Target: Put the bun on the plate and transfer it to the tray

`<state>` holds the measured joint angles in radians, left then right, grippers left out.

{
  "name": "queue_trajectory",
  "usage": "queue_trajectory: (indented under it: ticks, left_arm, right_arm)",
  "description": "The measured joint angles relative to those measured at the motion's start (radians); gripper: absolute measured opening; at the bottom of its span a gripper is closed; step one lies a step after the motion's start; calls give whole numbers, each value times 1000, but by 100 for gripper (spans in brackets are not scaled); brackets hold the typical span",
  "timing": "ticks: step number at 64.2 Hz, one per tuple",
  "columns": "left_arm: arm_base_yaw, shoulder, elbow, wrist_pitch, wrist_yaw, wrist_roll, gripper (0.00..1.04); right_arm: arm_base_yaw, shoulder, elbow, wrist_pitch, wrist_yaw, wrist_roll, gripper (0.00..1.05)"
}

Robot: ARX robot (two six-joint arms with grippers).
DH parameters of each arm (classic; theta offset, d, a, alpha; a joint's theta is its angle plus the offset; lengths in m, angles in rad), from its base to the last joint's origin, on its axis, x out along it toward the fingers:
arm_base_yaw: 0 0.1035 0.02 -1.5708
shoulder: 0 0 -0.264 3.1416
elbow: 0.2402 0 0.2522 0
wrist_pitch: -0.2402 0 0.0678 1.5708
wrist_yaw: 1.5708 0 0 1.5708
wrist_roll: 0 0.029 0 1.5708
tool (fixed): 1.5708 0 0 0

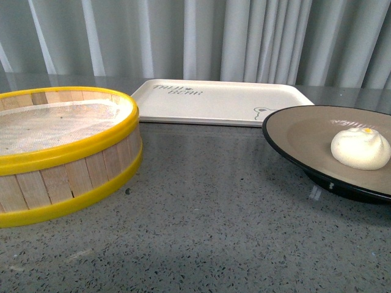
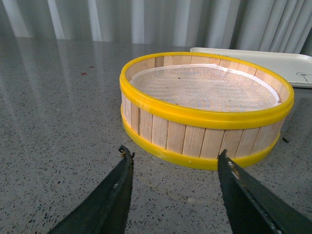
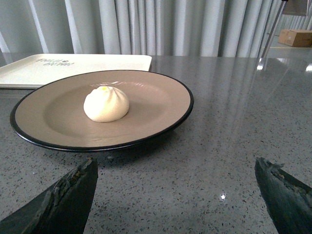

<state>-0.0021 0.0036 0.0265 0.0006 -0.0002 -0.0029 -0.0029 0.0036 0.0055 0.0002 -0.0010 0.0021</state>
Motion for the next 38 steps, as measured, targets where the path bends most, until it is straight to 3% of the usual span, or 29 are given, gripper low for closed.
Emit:
queue_trajectory:
  ticks: [7,12,16,21,27,38]
  left_arm:
    - [0,0,0,0,0,0,80]
    - [0,0,0,0,0,0,99]
    - [0,0,0,0,0,0,98]
    - [0,0,0,0,0,0,98]
    - [0,0,0,0,0,0,98]
    - [0,0,0,0,0,0,98]
  right_arm:
    - [0,0,0,0,0,0,96]
    - [-13,60,13,83,-42,-255,96]
    - [-61,184,70,195,-92,-425,96]
    - [-150,361,175,308,-163,-447,96]
    - [-277,599,336,338,-268,-289,96]
    - [-429,853,541,94,-479,275,96]
